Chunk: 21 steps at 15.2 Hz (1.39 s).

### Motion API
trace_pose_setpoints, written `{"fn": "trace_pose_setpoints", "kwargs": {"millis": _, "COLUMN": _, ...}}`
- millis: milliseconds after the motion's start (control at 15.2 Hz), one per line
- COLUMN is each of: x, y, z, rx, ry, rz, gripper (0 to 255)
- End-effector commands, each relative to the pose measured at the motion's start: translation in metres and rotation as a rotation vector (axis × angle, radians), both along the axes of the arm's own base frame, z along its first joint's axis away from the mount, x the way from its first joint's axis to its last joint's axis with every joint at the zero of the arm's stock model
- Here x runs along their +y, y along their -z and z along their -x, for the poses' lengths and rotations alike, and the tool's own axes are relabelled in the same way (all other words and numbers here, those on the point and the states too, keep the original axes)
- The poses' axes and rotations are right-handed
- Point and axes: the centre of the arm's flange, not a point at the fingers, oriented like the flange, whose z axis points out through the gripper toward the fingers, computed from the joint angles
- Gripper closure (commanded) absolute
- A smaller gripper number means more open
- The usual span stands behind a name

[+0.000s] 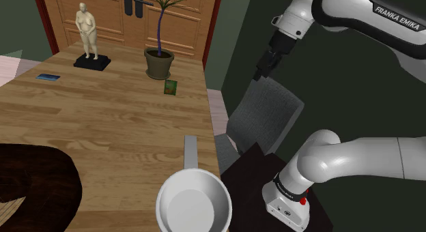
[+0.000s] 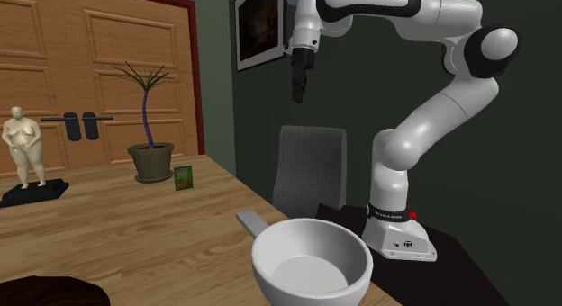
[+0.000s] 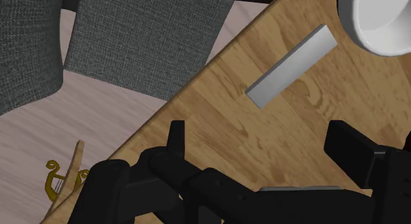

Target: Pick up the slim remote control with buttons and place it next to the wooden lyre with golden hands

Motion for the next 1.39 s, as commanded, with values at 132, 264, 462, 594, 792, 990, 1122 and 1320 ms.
{"fn": "trace_pose_setpoints", "kwargs": {"millis": 132, "x": 0.018, "y": 0.020, "z": -0.002, "rx": 0.009, "ry": 0.042, "rz": 0.007, "gripper": 0}}
{"fn": "trace_pose_setpoints", "kwargs": {"millis": 264, "x": 0.036, "y": 0.041, "z": -0.005, "rx": 0.018, "ry": 0.084, "rz": 0.013, "gripper": 0}}
{"fn": "trace_pose_setpoints", "kwargs": {"millis": 462, "x": 0.063, "y": 0.071, "z": -0.010, "rx": 0.032, "ry": 0.148, "rz": 0.023, "gripper": 0}}
{"fn": "trace_pose_setpoints", "kwargs": {"millis": 594, "x": 0.080, "y": 0.092, "z": -0.014, "rx": 0.041, "ry": 0.190, "rz": 0.030, "gripper": 0}}
{"fn": "trace_pose_setpoints", "kwargs": {"millis": 792, "x": 0.106, "y": 0.124, "z": -0.021, "rx": 0.054, "ry": 0.253, "rz": 0.040, "gripper": 0}}
{"fn": "trace_pose_setpoints", "kwargs": {"millis": 990, "x": 0.130, "y": 0.155, "z": -0.029, "rx": 0.068, "ry": 0.316, "rz": 0.050, "gripper": 0}}
{"fn": "trace_pose_setpoints", "kwargs": {"millis": 1122, "x": 0.146, "y": 0.177, "z": -0.035, "rx": 0.077, "ry": 0.359, "rz": 0.056, "gripper": 0}}
{"fn": "trace_pose_setpoints", "kwargs": {"millis": 1320, "x": 0.169, "y": 0.209, "z": -0.045, "rx": 0.090, "ry": 0.422, "rz": 0.066, "gripper": 0}}
